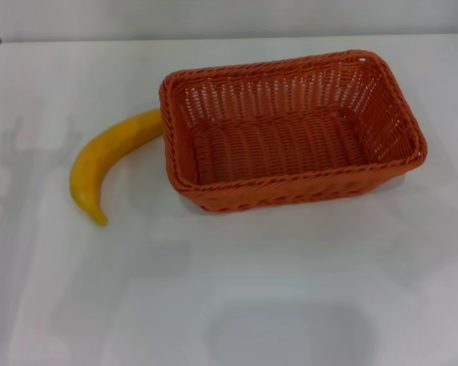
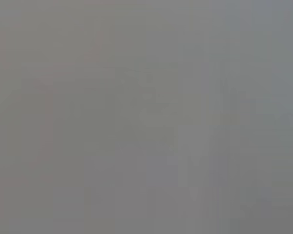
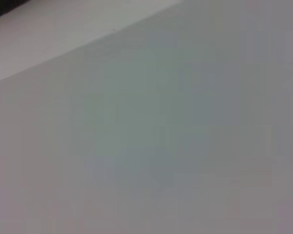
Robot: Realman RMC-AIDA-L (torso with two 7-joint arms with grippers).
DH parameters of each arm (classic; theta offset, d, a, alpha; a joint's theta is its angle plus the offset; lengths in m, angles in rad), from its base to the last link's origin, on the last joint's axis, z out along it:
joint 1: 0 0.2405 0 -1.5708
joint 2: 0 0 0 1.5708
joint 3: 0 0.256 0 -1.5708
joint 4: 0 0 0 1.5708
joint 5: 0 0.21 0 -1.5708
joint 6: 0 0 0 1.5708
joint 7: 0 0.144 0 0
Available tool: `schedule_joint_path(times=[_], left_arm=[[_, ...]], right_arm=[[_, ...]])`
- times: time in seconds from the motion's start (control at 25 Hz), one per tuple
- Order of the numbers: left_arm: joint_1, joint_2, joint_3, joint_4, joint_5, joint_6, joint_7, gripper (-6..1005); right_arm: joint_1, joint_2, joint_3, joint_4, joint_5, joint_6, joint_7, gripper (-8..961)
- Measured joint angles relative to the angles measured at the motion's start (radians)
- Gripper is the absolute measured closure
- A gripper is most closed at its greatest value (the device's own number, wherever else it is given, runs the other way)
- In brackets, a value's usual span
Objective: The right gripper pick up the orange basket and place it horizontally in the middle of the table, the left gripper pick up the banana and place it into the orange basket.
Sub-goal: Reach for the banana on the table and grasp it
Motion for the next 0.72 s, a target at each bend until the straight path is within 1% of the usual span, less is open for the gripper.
schedule_joint_path(times=[0.12,0.16,0.24,0.28,0.32,0.36,0.48,0.52,0.64,0.72], left_arm=[[0.048,0.02,0.018,0.135,0.043,0.0,-0.192,105],[0.055,0.032,0.008,0.175,0.081,0.0,-0.288,105],[0.052,0.059,-0.023,0.238,0.182,0.0,-0.489,105],[0.042,0.076,-0.048,0.263,0.249,0.0,-0.589,105],[0.03,0.087,-0.072,0.283,0.314,0.0,-0.673,105],[0.008,0.102,-0.109,0.306,0.414,0.001,-0.792,105],[-0.048,0.134,-0.232,0.372,0.695,0.002,-1.084,105],[-0.073,0.144,-0.297,0.401,0.817,0.005,-1.206,105],[-0.137,0.163,-0.452,0.467,1.128,0.029,-1.496,105],[-0.181,0.173,-0.554,0.551,1.421,0.046,-1.707,105]], right_arm=[[-0.021,-0.002,0.001,0.037,0.007,-0.005,-0.001,106],[-0.025,-0.002,0.001,0.048,0.006,-0.007,-0.002,106],[-0.026,-0.003,0.001,0.066,0.004,-0.005,-0.004,106],[-0.027,-0.004,0.0,0.076,0.003,-0.001,-0.005,106],[-0.029,-0.005,0.0,0.08,0.002,0.006,-0.006,106],[-0.033,-0.005,-0.001,0.084,0.001,0.016,-0.006,106],[-0.042,-0.005,-0.001,0.085,0.0,0.038,-0.005,106],[-0.043,-0.006,-0.002,0.085,0.0,0.047,-0.004,106],[-0.046,-0.006,-0.007,0.085,0.0,0.07,-0.003,107],[-0.048,-0.007,-0.008,0.085,0.0,0.084,-0.003,107]])
